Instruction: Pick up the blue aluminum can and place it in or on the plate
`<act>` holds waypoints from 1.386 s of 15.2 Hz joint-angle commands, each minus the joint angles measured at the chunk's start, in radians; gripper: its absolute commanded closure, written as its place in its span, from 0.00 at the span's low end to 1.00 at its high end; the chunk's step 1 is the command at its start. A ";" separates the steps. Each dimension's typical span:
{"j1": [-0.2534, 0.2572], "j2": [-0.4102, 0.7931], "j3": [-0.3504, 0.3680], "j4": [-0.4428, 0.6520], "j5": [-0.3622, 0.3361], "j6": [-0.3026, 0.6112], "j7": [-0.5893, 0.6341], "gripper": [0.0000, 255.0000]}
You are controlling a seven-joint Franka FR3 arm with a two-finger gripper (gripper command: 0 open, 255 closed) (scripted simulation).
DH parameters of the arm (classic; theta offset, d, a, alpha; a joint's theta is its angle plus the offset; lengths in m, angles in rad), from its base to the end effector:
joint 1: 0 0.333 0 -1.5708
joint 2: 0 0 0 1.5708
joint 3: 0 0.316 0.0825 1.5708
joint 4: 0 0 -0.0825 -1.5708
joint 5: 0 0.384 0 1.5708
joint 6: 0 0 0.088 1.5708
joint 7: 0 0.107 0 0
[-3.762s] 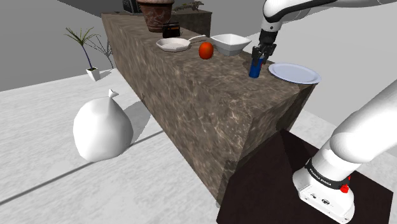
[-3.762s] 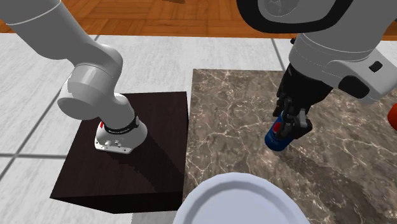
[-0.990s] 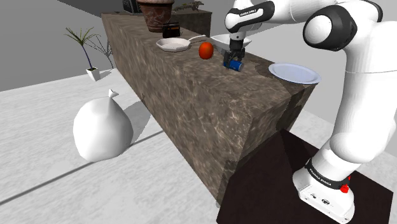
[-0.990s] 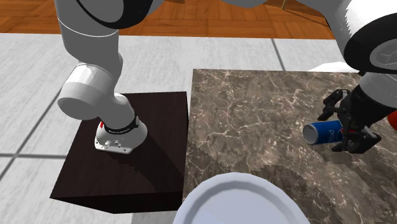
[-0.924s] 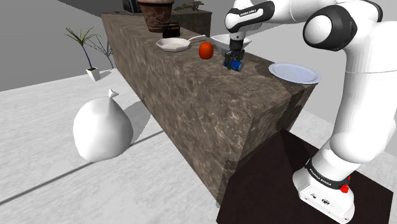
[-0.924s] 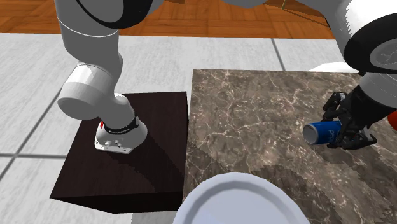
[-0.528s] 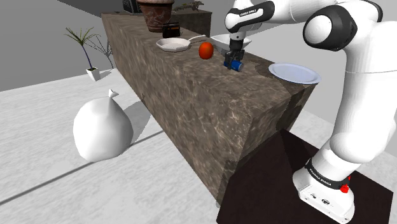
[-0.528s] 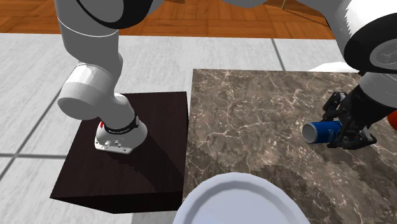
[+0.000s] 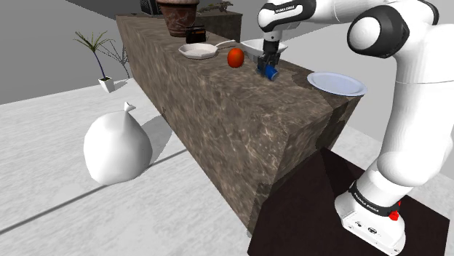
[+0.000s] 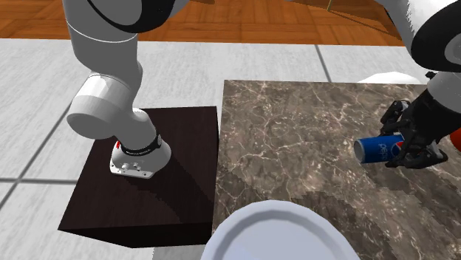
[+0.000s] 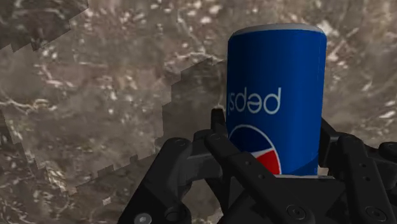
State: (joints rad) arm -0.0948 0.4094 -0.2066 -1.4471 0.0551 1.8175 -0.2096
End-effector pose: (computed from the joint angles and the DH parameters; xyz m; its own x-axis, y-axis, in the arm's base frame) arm 0.6529 -0.1759 0.4552 0.9952 -0.0909 -0.0357 -0.0902 -0.9957 0.0218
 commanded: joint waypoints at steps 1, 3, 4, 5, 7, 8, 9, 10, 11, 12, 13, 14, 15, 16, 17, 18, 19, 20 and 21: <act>-0.001 -0.004 -0.001 0.021 -0.001 -0.025 0.000 1.00; -0.002 -0.006 -0.001 0.046 -0.001 -0.052 0.000 1.00; -0.002 -0.006 -0.001 0.059 -0.001 -0.065 0.000 1.00; -0.003 -0.006 -0.002 0.073 -0.002 -0.078 0.000 1.00; -0.004 -0.005 -0.002 0.101 -0.001 -0.106 0.000 1.00; -0.005 -0.004 -0.002 0.116 -0.001 -0.120 0.000 1.00; -0.006 -0.003 -0.002 0.131 -0.001 -0.134 -0.001 1.00; -0.007 -0.001 -0.002 0.147 -0.001 -0.148 -0.001 1.00; -0.007 0.001 -0.003 0.164 -0.001 -0.163 -0.001 1.00; -0.008 0.003 -0.003 0.181 0.000 -0.177 -0.001 1.00; -0.010 0.006 -0.003 0.198 0.000 -0.192 -0.001 1.00; -0.011 0.009 -0.003 0.217 0.001 -0.207 -0.002 1.00; -0.011 0.009 -0.003 0.219 0.001 -0.210 -0.002 1.00; -0.018 -0.022 -0.009 0.171 -0.003 -0.193 -0.017 1.00; -0.025 -0.052 -0.015 0.127 -0.008 -0.178 -0.032 1.00; -0.032 -0.080 -0.021 0.086 -0.012 -0.164 -0.048 1.00; -0.040 -0.106 -0.028 0.048 -0.016 -0.152 -0.064 1.00; -0.048 -0.132 -0.034 0.012 -0.020 -0.140 -0.080 1.00; -0.056 -0.155 -0.041 -0.021 -0.025 -0.130 -0.096 1.00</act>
State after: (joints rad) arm -0.1388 0.2733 -0.2395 -1.4417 0.0331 1.6791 -0.2833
